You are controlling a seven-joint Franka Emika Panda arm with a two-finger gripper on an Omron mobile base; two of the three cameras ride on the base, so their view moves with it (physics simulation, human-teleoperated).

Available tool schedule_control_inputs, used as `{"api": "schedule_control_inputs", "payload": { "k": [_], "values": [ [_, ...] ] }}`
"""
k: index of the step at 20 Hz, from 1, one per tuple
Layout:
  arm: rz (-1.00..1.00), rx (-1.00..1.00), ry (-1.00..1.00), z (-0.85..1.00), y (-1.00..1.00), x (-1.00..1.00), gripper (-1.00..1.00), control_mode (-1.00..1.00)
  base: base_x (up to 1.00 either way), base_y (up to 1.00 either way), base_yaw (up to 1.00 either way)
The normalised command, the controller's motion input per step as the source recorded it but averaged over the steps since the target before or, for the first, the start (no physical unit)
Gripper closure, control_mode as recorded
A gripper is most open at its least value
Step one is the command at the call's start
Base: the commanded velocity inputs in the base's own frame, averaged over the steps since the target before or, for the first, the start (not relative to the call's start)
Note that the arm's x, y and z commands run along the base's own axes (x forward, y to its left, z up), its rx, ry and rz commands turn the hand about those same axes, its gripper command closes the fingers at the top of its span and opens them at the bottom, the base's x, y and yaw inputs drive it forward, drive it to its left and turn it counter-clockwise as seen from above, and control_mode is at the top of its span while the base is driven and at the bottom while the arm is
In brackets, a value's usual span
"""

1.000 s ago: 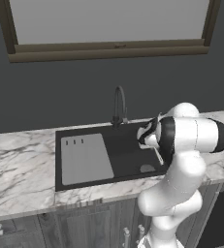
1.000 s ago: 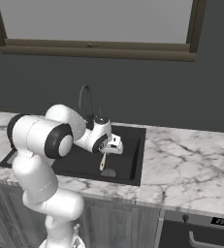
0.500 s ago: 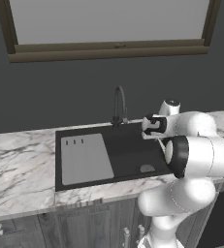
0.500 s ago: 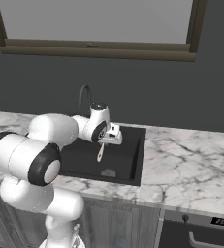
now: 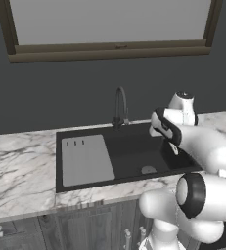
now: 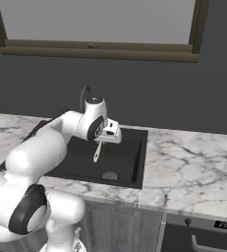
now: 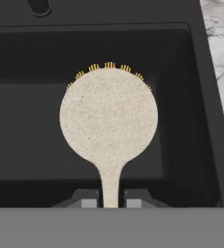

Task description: Pick up the soap dispenser and dish brush from the sink, and place them back in the cabinet, and close the cabinet doors.

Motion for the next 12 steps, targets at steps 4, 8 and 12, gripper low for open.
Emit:
{"api": "schedule_control_inputs", "payload": {
  "k": [4, 8, 12],
  "values": [
    [0.00, 0.00, -0.01, 0.48, 0.05, -0.52, 1.00, -1.00, 0.00, 0.00, 0.00],
    [0.00, 0.00, 0.00, 0.52, 0.13, -0.46, 1.00, -1.00, 0.00, 0.00, 0.00],
    [0.00, 0.00, 0.00, 0.51, 0.08, -0.49, 1.00, -1.00, 0.00, 0.00, 0.00]
  ]
}}
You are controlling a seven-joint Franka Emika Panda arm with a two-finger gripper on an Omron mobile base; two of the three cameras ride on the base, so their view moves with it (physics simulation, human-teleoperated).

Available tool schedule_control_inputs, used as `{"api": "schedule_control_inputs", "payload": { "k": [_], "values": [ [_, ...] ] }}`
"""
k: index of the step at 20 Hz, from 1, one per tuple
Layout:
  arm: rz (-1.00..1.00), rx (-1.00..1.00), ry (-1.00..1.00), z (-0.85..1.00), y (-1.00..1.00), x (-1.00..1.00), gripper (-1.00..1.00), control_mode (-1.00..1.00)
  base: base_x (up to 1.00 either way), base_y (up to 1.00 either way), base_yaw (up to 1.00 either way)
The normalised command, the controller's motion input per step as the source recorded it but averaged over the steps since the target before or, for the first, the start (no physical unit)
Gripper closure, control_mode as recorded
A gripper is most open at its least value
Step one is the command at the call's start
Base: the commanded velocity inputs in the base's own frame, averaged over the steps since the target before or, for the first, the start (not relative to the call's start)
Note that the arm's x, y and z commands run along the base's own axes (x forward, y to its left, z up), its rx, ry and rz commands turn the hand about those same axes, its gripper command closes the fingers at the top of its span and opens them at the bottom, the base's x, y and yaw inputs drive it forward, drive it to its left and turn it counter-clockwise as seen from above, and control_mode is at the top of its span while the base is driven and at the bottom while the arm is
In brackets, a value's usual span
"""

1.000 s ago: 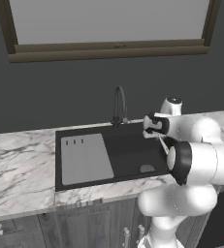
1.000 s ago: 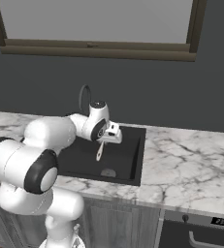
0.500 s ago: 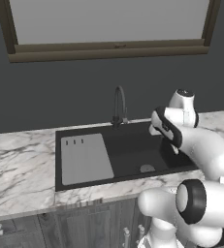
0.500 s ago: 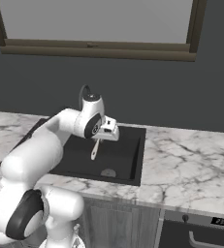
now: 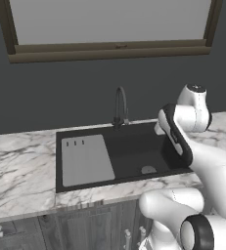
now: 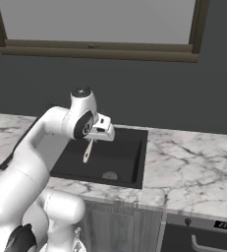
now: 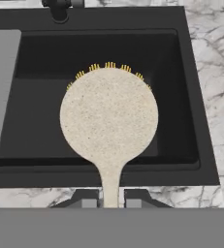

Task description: Pick up the soap dispenser and dish brush from the sink, and place them back in the cabinet, and close the cabinet doors.

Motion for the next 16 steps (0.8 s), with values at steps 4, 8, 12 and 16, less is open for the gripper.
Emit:
{"api": "schedule_control_inputs", "payload": {
  "k": [4, 8, 12, 16],
  "values": [
    [0.00, -0.01, 0.00, 0.53, 0.16, -0.42, 1.00, -1.00, 0.00, 0.00, 0.00],
    [0.00, 0.00, 0.00, 0.54, 0.11, -0.39, 1.00, -1.00, 0.00, 0.00, 0.00],
    [0.00, 0.00, 0.00, 0.48, 0.22, -0.27, 1.00, -1.00, 0.00, 0.00, 0.00],
    [0.00, 0.00, 0.00, 0.44, 0.09, -0.35, 1.00, -1.00, 0.00, 0.00, 0.00]
  ]
}}
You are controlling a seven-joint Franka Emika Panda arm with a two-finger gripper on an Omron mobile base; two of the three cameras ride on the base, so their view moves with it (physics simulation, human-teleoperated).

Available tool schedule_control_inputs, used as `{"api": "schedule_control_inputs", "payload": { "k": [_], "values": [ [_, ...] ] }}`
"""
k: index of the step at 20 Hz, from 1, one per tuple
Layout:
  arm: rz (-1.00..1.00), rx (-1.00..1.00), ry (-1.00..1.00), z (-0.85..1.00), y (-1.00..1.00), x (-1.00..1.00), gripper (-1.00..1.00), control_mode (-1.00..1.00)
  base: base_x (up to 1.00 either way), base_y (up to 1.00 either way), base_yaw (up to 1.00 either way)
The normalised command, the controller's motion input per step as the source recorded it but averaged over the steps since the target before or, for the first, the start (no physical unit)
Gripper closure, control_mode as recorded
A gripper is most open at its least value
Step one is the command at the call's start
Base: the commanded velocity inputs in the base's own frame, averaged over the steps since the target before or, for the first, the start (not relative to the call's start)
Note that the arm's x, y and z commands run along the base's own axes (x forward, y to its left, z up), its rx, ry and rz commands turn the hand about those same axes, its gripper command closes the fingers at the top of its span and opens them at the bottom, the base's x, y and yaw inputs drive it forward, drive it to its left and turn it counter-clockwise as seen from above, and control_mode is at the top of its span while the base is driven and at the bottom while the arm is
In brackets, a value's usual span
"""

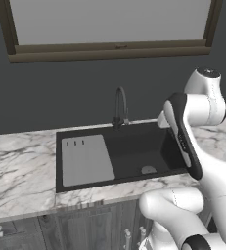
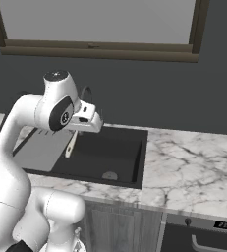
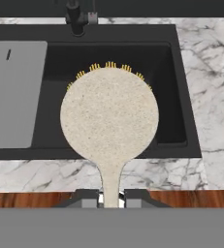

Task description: Pick up the soap dispenser and dish brush from the sink, and place them back in the cabinet, and close the cabinet doors.

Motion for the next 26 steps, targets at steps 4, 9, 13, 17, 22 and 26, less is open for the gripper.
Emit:
{"api": "schedule_control_inputs", "payload": {
  "k": [4, 9, 13, 17, 22, 26],
  "values": [
    [0.00, 0.00, 0.00, 0.34, 0.06, -0.22, 1.00, -1.00, 0.00, 0.00, 0.00],
    [0.00, -0.01, 0.00, 0.05, 0.10, -0.32, 1.00, -1.00, 0.00, 0.00, 0.00],
    [0.00, 0.00, 0.00, 0.00, 0.08, -0.38, 1.00, -1.00, 0.00, 0.00, 0.00],
    [0.00, 0.00, 0.00, 0.00, 0.00, 0.00, 1.00, 1.00, -0.50, 0.11, 0.00],
    [0.00, 0.00, 0.00, 0.00, 0.00, 0.00, 1.00, 1.00, -0.75, 0.24, 0.00],
    [0.00, 0.00, 0.00, 0.00, 0.00, 0.00, 1.00, 1.00, -0.74, 0.51, -0.01]
  ]
}}
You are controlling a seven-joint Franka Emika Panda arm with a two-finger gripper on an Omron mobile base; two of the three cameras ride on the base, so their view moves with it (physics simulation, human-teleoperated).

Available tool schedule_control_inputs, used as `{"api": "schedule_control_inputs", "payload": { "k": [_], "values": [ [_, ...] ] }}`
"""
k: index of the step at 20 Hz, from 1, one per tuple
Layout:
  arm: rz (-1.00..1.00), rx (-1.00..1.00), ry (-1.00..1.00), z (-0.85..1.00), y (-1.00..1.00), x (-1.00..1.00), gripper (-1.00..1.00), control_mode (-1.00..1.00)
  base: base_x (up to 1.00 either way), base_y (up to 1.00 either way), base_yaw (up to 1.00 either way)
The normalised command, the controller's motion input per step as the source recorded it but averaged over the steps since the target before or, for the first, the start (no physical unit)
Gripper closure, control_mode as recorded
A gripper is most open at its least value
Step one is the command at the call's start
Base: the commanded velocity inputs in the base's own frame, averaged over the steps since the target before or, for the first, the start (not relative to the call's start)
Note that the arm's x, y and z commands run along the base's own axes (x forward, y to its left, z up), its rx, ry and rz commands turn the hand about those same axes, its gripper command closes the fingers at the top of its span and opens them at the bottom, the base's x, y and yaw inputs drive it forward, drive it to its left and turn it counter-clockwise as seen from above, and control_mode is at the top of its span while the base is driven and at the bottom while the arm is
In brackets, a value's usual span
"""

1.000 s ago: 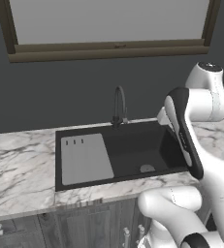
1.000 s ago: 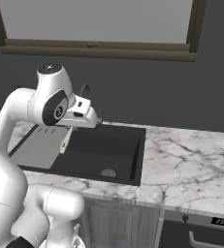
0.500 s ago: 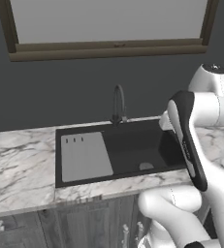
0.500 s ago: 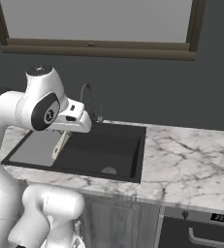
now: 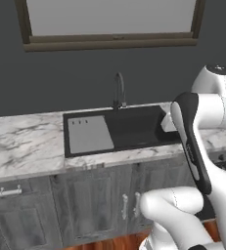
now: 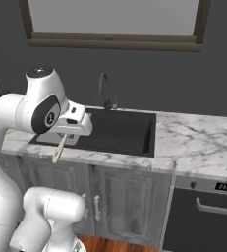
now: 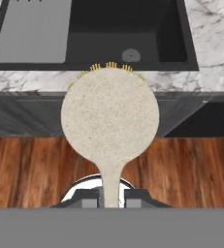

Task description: Pick up the soap dispenser and dish brush from the sink, and place them back in the cabinet, and close the cabinet doors.

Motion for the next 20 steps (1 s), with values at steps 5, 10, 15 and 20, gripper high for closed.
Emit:
{"api": "schedule_control_inputs", "payload": {
  "k": [5, 10, 15, 20],
  "values": [
    [0.00, 0.00, 0.00, 0.00, 0.00, 0.00, 1.00, 1.00, -0.47, 0.74, -0.01],
    [0.00, 0.00, 0.00, 0.00, 0.00, 0.00, 1.00, 1.00, -0.07, 0.96, 0.00],
    [0.00, 0.00, 0.00, 0.00, 0.00, 0.00, 1.00, 1.00, 0.00, 1.00, 0.00],
    [0.00, 0.00, 0.00, 0.00, 0.00, 0.00, 1.00, 1.00, 0.00, 1.00, 0.00]
  ]
}}
